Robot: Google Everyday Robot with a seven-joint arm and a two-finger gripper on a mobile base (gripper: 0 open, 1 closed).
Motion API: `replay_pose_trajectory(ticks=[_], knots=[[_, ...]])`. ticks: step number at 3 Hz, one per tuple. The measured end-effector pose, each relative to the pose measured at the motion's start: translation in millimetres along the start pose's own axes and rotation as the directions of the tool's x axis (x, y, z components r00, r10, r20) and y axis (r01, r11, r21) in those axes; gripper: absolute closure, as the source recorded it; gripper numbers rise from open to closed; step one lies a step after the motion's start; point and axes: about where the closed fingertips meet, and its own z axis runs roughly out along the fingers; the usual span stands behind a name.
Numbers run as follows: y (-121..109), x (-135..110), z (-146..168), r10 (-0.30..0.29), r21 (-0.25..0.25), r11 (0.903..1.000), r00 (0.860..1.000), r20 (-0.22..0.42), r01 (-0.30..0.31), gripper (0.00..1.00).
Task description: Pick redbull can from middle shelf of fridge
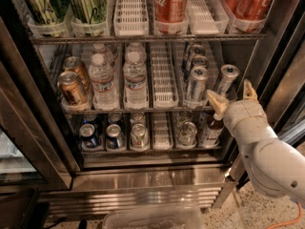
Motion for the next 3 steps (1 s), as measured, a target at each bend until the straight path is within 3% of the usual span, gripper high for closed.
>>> replay_pose_trajectory(ticks=[3], knots=[[-9, 7, 24, 0.009, 0.050, 0.9987, 1.000, 0.004, -0.009, 0.31]])
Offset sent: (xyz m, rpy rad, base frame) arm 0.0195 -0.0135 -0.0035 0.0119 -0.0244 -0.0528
